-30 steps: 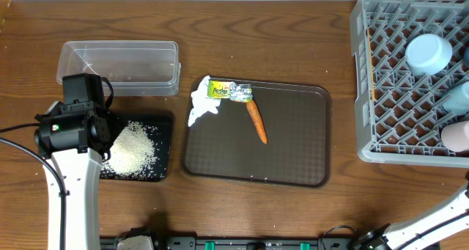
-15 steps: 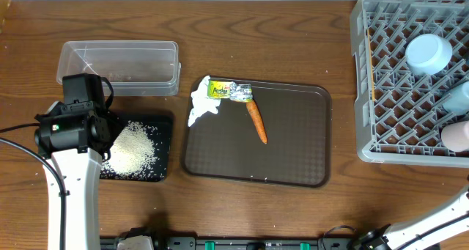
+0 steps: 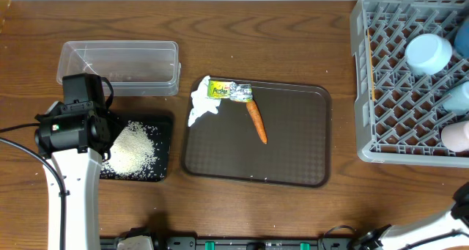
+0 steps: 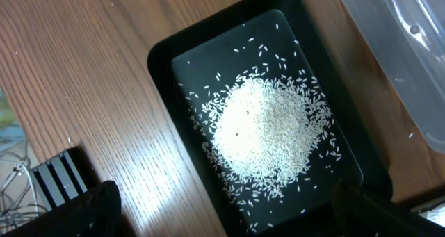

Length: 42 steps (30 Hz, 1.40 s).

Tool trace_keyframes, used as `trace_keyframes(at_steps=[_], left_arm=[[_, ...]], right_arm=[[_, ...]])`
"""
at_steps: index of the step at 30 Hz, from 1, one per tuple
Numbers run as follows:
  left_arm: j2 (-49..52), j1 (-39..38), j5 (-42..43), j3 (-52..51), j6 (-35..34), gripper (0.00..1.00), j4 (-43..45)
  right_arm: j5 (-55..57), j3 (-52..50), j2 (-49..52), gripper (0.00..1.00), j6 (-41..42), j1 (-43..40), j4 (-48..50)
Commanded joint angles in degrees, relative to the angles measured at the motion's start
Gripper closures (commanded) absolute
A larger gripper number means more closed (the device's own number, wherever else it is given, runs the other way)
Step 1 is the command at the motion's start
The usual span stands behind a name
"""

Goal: Sort waste into correct bins and load items into the dishwasher rack

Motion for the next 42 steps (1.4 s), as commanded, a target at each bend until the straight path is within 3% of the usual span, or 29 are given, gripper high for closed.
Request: trace_keyframes(at_steps=[1,7,16,19,24,26,36,42], left_arm=[[0.0,0.3,-0.1,0.6,-0.3,0.01,-0.2],[0.0,0.3,-0.1,0.6,-0.3,0.01,-0.2],[0.0,0.3,-0.1,0.6,-0.3,0.01,-0.2],[0.0,0.3,-0.1,0.7,-0.3,0.01,-0.2],[0.0,0.3,-0.1,0.7,-0.3,0.01,-0.2],[0.0,0.3,-0.1,0.6,-0.3,0.01,-0.2],[0.0,0.3,-0.1,0.6,-0.3,0.01,-0.2],[0.0,0.3,-0.1,0.7,-0.3,0.01,-0.2]], right_arm=[[8.0,0.1,-1.4,0.01,-11.0,0.7,-7.4],[15.4,0.1,-1.6,0.01,-20.3,1.0,-21.6],[21.0,0.1,-2.3,0.01,-22.7,2.0,-24.2],[31.6,0.3,-2.9,0.01,-26.3,4.3,-29.4],[65.8,3.3,-3.7,0.01,-29.4,13.0,-38.9],[74.2,4.9,-3.7,0.01,-29.9,16.7,-40.0],[94.4,15.7,-1.0,0.01,-42.1,30.1,-37.3],[93.9,24.1,7.1,0.01,-46.9,30.1,-42.1]])
